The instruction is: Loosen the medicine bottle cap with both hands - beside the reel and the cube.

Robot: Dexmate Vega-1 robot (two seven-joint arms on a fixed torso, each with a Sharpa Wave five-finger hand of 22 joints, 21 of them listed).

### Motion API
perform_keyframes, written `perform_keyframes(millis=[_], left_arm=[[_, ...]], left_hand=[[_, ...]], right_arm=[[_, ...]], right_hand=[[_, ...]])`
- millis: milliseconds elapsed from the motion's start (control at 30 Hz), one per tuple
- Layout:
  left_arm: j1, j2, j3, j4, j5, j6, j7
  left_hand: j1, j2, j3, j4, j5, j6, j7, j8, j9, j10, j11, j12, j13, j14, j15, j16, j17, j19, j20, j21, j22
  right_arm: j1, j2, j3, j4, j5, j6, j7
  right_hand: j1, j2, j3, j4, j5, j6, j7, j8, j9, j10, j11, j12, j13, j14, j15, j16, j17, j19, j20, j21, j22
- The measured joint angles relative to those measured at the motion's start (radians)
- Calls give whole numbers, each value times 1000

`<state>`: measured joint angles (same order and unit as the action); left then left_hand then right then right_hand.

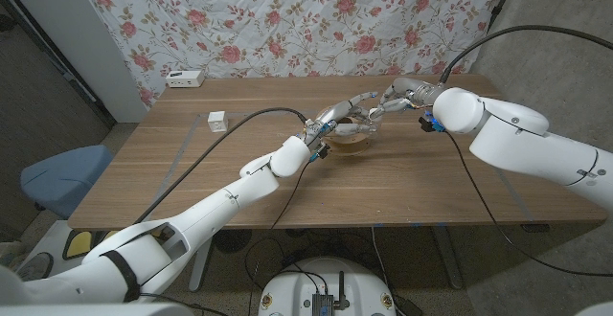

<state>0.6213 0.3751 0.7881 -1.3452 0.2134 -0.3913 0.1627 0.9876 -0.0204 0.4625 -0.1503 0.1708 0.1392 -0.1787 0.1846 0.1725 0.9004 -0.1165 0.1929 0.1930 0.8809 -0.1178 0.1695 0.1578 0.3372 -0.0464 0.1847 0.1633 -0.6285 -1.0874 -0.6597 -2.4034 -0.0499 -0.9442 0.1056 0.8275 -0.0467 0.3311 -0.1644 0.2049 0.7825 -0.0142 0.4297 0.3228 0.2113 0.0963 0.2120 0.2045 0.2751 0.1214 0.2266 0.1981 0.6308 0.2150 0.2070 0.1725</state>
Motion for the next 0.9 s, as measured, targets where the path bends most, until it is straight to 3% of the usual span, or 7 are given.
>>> perform_keyframes(millis=[167,667,900], left_arm=[[-1,-2,1,4,-1,0,0],[-12,-9,4,21,-5,-5,-3],[-15,-10,5,28,-6,-8,-6]], left_hand=[[0,0,0,0,0,0,0,0,0,-1,-1,0,-1,0,0,0,0,0,0,0,0],[0,0,1,1,0,0,0,0,0,-1,-1,0,0,0,0,0,0,0,0,0,0],[5,-3,1,1,0,0,0,0,0,3,3,3,0,0,0,0,0,0,0,0,0]], right_arm=[[-5,5,0,2,-6,2,-8],[-11,13,2,14,-13,12,-18],[-11,15,4,18,-13,14,-14]], right_hand=[[10,2,3,-3,0,19,-11,11,-1,16,-5,0,0,5,-5,0,0,4,-4,0,0],[58,13,24,-9,-2,21,-22,11,-8,25,-14,0,0,16,-16,0,0,13,-2,-4,0],[81,29,32,-9,-4,-1,-21,-5,-15,24,-15,0,0,12,-20,0,0,13,-2,-11,0]])
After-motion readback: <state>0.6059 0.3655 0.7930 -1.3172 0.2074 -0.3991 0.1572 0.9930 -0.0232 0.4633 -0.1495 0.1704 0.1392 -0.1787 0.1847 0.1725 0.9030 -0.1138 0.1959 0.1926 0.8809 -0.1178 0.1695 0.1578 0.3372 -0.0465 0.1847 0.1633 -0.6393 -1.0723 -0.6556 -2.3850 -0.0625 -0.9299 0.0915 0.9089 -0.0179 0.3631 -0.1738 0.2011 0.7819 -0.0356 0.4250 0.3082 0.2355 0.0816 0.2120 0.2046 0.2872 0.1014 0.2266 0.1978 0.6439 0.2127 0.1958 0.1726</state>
